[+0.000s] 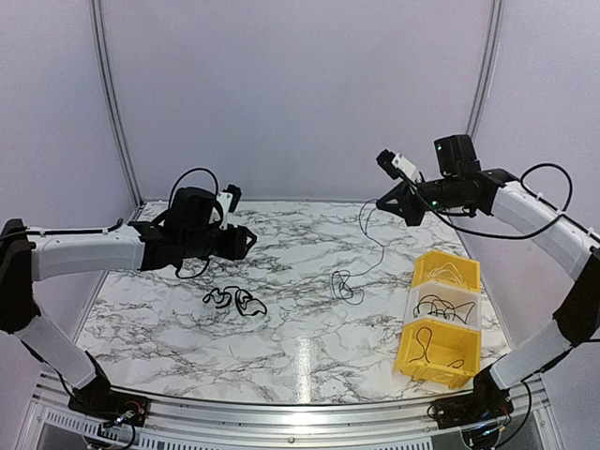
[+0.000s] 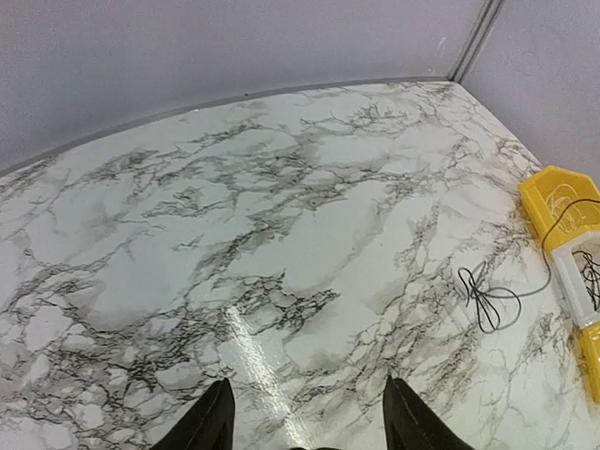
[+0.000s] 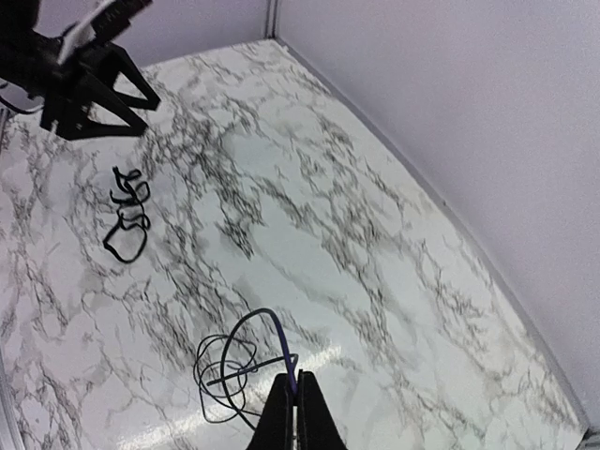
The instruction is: Untangle the cables
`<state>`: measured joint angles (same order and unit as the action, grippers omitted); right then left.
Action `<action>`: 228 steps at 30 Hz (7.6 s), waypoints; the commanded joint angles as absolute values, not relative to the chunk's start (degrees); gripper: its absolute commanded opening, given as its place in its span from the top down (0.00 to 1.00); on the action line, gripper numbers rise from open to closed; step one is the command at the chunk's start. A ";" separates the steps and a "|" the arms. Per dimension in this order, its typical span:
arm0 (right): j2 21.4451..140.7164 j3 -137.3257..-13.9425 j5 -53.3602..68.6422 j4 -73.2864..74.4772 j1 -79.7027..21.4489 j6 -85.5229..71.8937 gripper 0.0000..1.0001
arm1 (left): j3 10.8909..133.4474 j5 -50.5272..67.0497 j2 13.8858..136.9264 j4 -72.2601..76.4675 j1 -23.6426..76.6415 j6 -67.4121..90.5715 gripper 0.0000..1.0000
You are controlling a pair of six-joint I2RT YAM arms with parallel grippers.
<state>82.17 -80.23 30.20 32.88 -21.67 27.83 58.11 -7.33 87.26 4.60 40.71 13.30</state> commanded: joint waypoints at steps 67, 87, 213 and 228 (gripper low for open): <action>70.25 -67.67 36.05 36.90 -18.77 29.81 1.00 | 94.28 9.79 130.17 7.74 47.74 19.45 0.99; 69.62 -59.88 24.07 34.10 -1.11 28.83 1.00 | 65.69 -8.71 96.68 11.92 36.39 22.69 1.00; 73.65 -65.74 15.47 33.88 4.67 20.93 1.00 | 56.69 -35.21 57.53 -21.04 21.72 20.75 1.00; 75.65 -65.70 13.74 33.31 11.77 22.23 1.00 | 58.29 -39.18 50.06 -25.12 14.77 14.69 1.00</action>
